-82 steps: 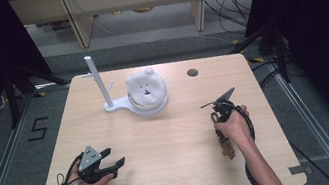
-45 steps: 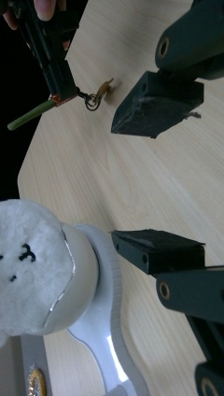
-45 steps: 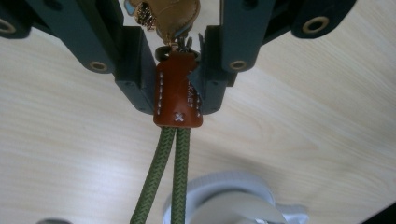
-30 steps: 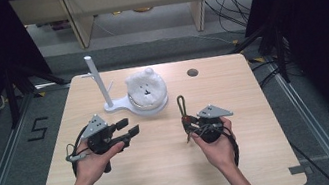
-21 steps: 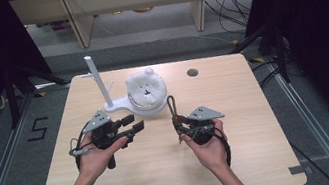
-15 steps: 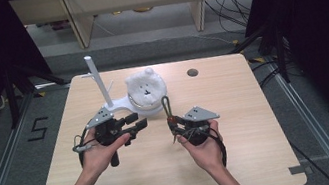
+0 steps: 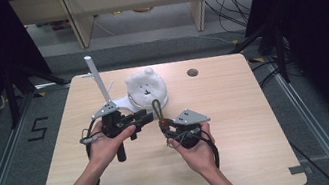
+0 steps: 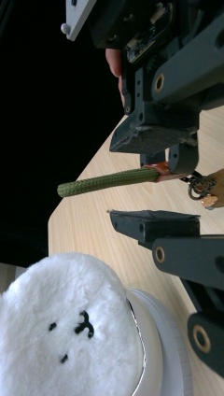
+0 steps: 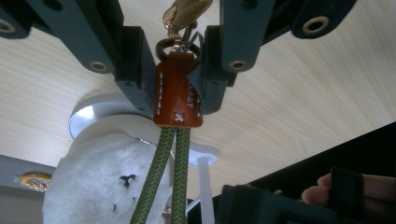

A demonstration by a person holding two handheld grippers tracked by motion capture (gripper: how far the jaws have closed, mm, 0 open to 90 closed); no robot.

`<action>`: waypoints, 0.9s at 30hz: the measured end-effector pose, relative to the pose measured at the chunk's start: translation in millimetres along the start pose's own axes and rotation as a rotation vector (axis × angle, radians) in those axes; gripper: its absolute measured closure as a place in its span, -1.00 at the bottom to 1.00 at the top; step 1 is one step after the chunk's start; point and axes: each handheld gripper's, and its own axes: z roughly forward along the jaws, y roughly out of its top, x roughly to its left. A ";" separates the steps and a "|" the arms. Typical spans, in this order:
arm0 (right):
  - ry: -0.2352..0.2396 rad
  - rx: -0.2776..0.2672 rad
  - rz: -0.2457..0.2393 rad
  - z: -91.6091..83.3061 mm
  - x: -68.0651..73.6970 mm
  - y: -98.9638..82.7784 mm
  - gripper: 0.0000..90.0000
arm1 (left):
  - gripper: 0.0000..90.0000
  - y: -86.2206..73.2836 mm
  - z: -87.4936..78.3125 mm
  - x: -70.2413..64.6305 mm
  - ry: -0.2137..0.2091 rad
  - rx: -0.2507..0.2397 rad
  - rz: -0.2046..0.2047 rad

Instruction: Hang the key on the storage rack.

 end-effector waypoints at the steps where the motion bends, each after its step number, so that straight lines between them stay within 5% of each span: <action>1: 0.005 -0.006 0.017 0.7 2.0 -0.2 0.54 | 0.34 0.8 0.9 0.4 0.001 0.002 0.002; 10: 0.005 -0.003 -0.001 2.4 6.8 -0.3 0.53 | 0.54 2.0 11.1 1.3 -0.009 0.015 -0.027; 19: 0.001 0.005 -0.016 2.4 11.5 -0.7 0.54 | 0.83 2.0 10.9 0.9 -0.018 0.016 -0.016; 27: -0.008 -0.009 -0.014 2.6 14.8 -0.1 0.50 | 0.86 3.7 7.4 -1.0 -0.024 0.011 0.016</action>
